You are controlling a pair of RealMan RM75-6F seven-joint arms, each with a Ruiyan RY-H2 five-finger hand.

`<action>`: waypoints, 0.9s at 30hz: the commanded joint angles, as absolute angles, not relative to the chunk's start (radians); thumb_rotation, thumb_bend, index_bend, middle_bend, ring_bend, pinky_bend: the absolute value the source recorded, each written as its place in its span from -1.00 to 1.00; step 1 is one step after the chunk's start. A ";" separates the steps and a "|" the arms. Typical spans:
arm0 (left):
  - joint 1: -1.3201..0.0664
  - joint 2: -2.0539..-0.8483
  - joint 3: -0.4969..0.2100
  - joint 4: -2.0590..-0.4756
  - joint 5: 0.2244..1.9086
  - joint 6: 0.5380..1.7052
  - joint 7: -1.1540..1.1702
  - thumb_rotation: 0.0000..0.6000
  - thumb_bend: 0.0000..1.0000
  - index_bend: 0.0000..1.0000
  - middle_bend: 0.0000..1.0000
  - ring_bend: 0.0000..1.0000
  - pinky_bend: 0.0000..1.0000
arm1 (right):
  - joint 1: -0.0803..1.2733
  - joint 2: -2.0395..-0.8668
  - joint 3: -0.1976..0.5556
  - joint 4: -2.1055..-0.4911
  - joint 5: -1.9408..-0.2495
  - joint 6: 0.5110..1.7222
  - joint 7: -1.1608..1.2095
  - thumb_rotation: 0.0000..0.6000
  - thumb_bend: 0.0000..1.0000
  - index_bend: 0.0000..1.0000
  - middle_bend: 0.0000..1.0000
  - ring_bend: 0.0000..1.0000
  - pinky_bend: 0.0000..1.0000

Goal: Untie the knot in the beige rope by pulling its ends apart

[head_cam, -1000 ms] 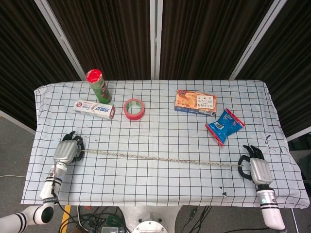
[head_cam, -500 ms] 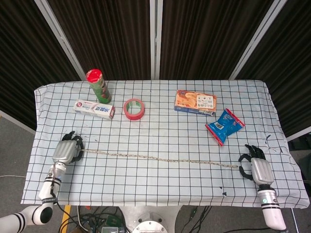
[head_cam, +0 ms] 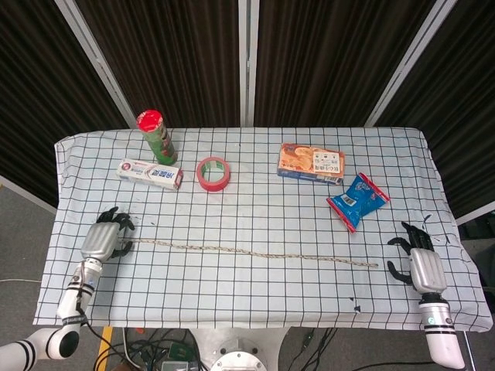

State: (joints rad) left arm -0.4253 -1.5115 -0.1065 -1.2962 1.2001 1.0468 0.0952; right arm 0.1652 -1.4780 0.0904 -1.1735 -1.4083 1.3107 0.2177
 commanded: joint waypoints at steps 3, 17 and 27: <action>-0.400 -1.478 -0.131 -1.346 1.245 1.138 0.041 1.00 -0.43 -0.31 -0.63 -0.97 -0.80 | 0.155 -1.447 0.098 -1.202 -1.417 1.343 0.220 1.00 -0.49 -0.33 -0.91 -1.00 -1.00; -0.189 -1.407 -0.044 -1.293 1.479 1.571 0.010 1.00 -0.69 -0.79 -0.81 -1.00 -0.81 | 0.117 -1.336 0.046 -1.236 -1.461 1.393 0.018 1.00 -0.53 -0.99 -1.00 -1.00 -1.00; -0.104 -1.377 0.030 -1.237 1.516 1.591 -0.087 1.00 -0.73 -0.84 -0.84 -1.00 -0.87 | 0.078 -1.297 0.027 -1.243 -1.457 1.411 0.021 1.00 -0.48 -1.00 -1.00 -1.00 -1.00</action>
